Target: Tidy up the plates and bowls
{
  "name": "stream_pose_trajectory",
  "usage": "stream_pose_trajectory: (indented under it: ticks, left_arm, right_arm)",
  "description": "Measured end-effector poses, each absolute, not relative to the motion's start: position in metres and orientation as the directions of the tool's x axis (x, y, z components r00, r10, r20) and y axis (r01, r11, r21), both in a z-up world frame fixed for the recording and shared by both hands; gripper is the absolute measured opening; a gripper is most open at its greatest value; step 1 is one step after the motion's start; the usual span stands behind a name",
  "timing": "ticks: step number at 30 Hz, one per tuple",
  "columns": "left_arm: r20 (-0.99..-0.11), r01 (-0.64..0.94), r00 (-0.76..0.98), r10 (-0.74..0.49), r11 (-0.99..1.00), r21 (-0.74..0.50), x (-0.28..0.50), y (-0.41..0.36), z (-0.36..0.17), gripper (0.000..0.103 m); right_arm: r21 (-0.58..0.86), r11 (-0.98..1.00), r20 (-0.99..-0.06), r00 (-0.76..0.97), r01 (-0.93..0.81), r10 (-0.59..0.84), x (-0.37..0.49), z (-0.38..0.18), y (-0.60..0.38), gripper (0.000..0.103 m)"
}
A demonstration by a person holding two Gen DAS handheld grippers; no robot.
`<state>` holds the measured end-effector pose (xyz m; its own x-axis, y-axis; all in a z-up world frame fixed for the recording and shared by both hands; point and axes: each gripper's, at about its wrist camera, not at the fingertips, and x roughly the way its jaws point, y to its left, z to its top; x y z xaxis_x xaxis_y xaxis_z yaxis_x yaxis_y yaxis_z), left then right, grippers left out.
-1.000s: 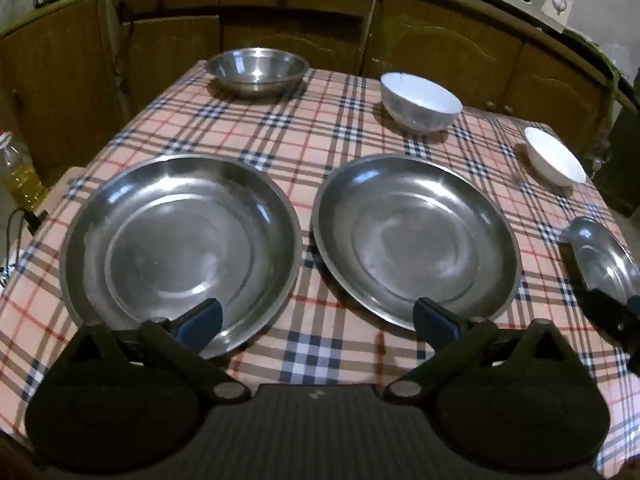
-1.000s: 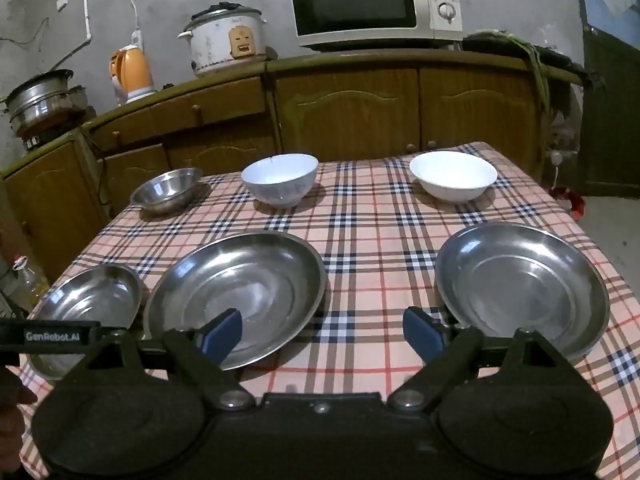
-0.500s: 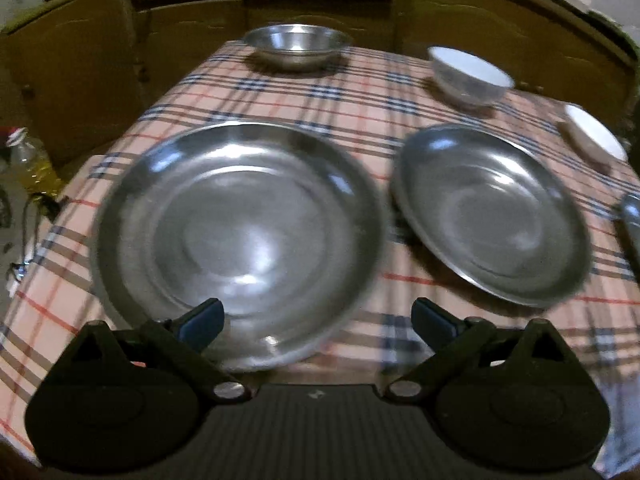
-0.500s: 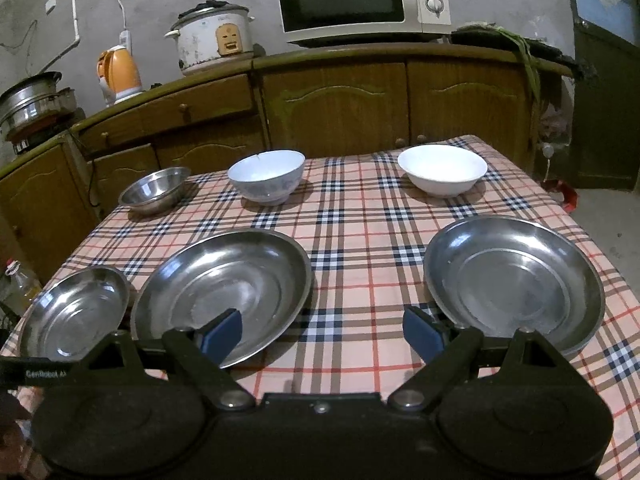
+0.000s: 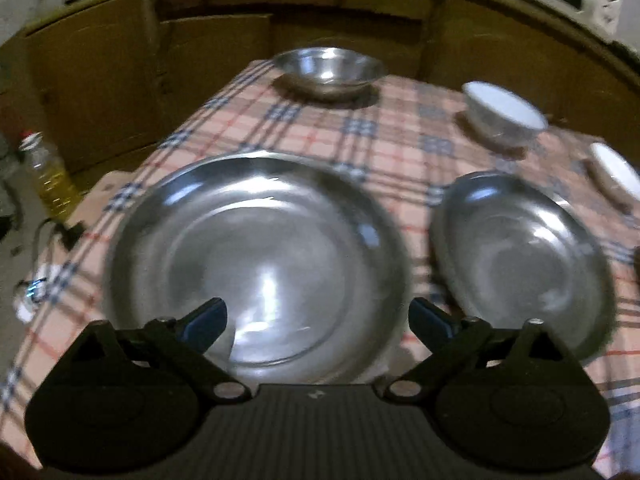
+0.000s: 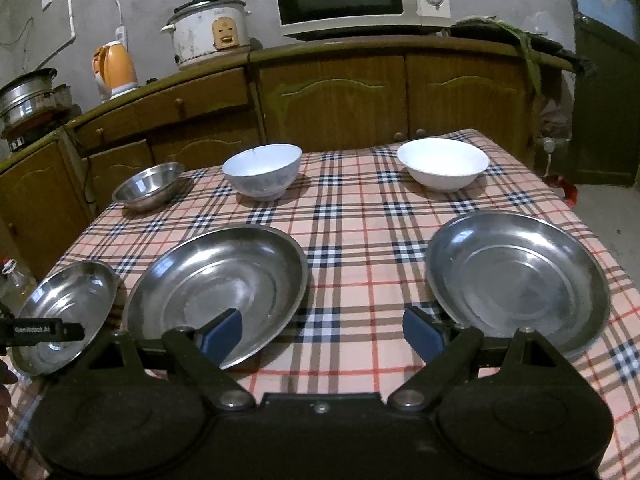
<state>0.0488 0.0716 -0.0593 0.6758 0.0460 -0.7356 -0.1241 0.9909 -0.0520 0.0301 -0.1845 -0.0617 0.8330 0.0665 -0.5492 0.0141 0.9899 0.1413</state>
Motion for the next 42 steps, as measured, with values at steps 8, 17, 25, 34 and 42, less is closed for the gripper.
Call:
stream_pose_trajectory:
  ticks: [8,17,25,34,42]
  left_arm:
    - [-0.697,-0.011,0.716,-0.040,0.998,-0.069,0.079,0.028,-0.051,0.099]
    - [-0.727,0.027,0.683,-0.066,0.997,-0.065,0.106,0.013,-0.069,0.095]
    - [-0.729,0.044,0.683,-0.059,0.998,-0.039,0.116,0.010,-0.071,0.095]
    - [-0.712,0.087,0.699,-0.065,0.996,-0.006,0.121,-0.005,-0.072,0.092]
    - [-0.704,0.139,0.704,-0.094,0.990,0.006,0.128,-0.029,-0.077,0.091]
  right_arm:
    - [0.147,0.989,-0.599,0.794,-0.014,0.100,0.084,-0.078,-0.171,0.103]
    - [0.176,0.984,-0.672,0.725,-0.036,0.147,0.130,-0.108,-0.165,0.101]
    - [0.204,0.979,-0.652,0.744,-0.017,0.149,0.141,-0.113,-0.171,0.017]
    - [0.192,0.979,-0.646,0.760,0.068,0.074,0.122,-0.112,-0.205,0.018]
    - [0.190,0.978,-0.647,0.760,0.087,0.058,0.115,-0.113,-0.215,0.020]
